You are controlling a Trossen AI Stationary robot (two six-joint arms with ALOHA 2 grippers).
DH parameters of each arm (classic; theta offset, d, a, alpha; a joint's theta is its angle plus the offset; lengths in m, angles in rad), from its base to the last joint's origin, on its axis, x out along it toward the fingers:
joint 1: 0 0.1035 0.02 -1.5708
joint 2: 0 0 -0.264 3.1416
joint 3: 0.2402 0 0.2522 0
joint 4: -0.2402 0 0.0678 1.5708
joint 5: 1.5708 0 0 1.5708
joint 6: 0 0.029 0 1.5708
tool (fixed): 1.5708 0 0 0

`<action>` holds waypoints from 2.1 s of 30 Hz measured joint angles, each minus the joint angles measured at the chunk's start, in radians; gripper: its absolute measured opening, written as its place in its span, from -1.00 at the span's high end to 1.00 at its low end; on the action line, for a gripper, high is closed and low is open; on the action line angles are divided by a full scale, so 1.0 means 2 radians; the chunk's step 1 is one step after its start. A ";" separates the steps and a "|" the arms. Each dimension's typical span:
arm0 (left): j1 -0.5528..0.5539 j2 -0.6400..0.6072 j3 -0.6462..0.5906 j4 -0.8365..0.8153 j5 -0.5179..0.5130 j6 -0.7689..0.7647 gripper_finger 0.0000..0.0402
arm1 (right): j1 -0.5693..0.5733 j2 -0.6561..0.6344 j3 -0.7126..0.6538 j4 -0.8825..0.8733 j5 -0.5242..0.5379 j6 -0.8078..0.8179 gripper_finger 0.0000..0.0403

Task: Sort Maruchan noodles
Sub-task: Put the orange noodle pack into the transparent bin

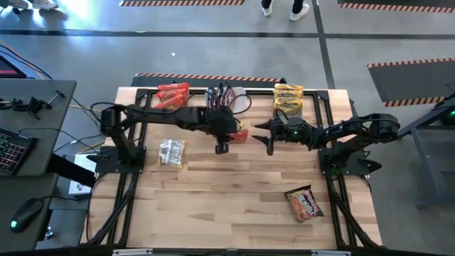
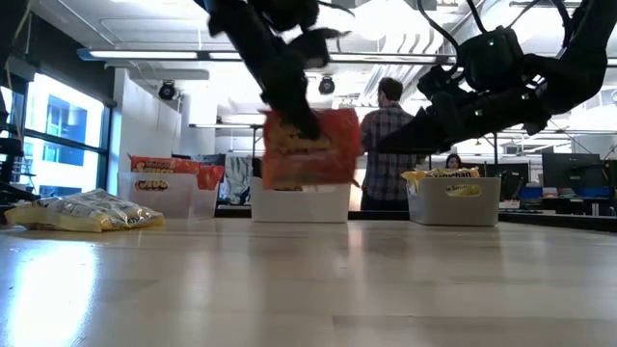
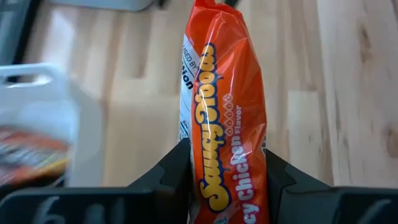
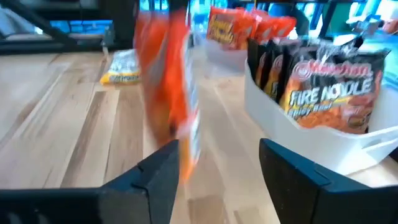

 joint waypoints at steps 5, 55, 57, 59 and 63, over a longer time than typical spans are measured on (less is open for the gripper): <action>0.000 -0.064 -0.006 -0.080 -0.050 -0.007 0.53 | 0.000 0.000 0.000 -0.006 -0.003 -0.007 -0.01; 0.336 -0.339 -0.253 -0.110 0.052 0.207 0.53 | 0.000 0.000 -0.001 -0.006 -0.005 -0.009 -0.01; 0.338 -0.339 -0.253 -0.110 0.054 0.207 0.53 | 0.000 0.000 -0.001 -0.006 -0.005 -0.009 -0.01; 0.338 -0.339 -0.253 -0.110 0.054 0.207 0.53 | 0.000 0.000 -0.001 -0.006 -0.005 -0.009 -0.01; 0.338 -0.339 -0.273 -0.100 0.052 0.218 0.53 | 0.000 0.000 -0.001 -0.006 -0.005 -0.009 -0.01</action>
